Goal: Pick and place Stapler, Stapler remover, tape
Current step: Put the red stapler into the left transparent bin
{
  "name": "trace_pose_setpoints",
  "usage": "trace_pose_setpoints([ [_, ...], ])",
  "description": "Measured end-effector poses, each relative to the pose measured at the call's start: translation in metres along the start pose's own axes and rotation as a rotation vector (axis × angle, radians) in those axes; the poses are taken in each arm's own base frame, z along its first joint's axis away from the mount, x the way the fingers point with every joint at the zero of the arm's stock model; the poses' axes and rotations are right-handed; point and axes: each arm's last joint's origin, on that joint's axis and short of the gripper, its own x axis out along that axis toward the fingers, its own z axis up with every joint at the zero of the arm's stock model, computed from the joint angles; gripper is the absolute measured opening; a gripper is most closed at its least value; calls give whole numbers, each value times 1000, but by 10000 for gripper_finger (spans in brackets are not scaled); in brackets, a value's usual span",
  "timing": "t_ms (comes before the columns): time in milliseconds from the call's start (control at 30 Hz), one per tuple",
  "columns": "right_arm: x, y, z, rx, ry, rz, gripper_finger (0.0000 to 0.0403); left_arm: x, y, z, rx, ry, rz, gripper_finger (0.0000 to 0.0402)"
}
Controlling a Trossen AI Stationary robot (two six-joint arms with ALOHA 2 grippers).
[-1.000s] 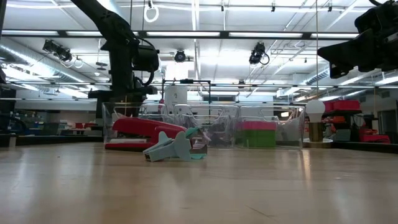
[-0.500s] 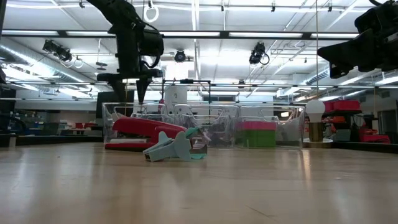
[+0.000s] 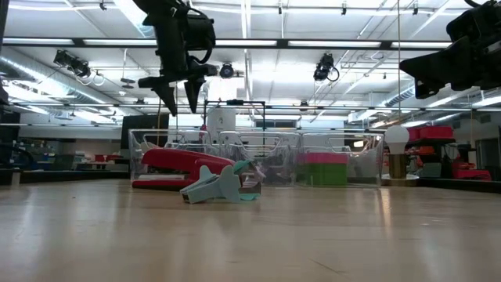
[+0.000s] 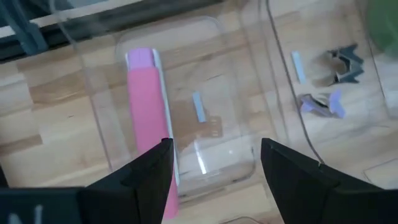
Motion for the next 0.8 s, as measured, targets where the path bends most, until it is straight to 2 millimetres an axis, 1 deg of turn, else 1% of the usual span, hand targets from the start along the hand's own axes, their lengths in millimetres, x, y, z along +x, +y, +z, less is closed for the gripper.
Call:
trace_pose_setpoints([
  [233, 0, 0, 0, 0, 0, 0, 18, -3, -15, -11, 101, 5, -27, 243],
  [300, 0, 0, 0, 0, 0, 0, 18, -4, -20, -16, 158, 5, -37, 243],
  [600, 0, 0, 0, 0, 0, 0, 18, -12, -47, -43, 544, 46, -148, 243],
  [800, 0, 0, 0, 0, 0, 0, 18, -17, -62, -60, 794, 47, -201, 243],
])
